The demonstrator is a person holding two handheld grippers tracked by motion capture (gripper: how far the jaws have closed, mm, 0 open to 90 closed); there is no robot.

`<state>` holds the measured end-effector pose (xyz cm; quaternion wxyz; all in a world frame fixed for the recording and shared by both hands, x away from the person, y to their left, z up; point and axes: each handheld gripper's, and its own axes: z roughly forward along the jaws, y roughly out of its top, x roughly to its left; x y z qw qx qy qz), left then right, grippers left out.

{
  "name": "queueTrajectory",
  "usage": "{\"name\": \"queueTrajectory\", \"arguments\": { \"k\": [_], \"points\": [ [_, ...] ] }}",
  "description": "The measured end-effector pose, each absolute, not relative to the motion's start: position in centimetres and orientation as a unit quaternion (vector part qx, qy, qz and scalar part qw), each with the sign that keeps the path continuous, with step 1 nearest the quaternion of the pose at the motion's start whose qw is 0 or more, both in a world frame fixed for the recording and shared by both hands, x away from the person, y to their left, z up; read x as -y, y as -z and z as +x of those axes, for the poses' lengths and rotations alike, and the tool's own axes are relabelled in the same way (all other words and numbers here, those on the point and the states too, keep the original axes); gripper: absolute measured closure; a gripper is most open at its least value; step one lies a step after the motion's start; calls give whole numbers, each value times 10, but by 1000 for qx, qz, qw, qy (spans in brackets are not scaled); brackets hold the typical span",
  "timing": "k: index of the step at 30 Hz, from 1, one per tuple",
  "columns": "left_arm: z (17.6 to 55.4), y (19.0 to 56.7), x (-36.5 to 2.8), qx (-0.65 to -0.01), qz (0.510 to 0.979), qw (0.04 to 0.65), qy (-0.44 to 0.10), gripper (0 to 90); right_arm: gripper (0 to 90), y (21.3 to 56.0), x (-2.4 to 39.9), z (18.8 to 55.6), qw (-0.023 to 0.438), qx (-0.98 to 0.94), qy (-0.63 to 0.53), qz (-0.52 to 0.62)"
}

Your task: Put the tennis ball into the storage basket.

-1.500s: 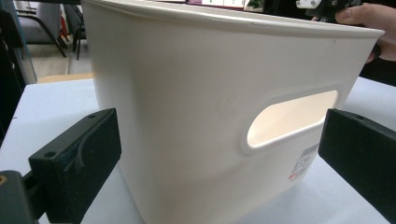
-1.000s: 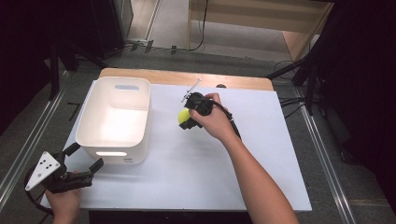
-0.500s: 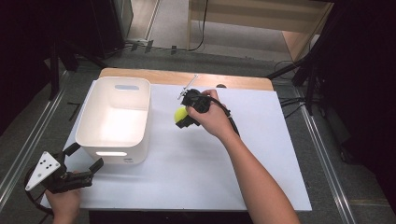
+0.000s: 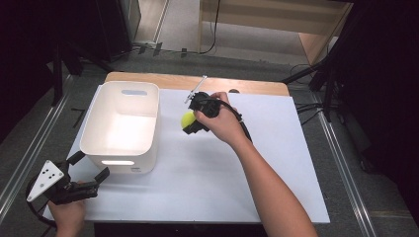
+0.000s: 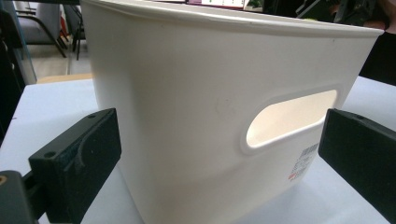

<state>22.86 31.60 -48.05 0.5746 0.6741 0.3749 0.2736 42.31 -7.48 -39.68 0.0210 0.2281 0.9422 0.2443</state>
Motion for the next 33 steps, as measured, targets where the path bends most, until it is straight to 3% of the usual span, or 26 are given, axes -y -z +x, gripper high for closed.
{"name": "queueTrajectory", "arguments": {
  "k": [33],
  "points": [
    [229, 481, -316, -375, 673, 576, -273, 0, 234, 367, 47, 417, 9, -948, -254, 191]
  ]
}}
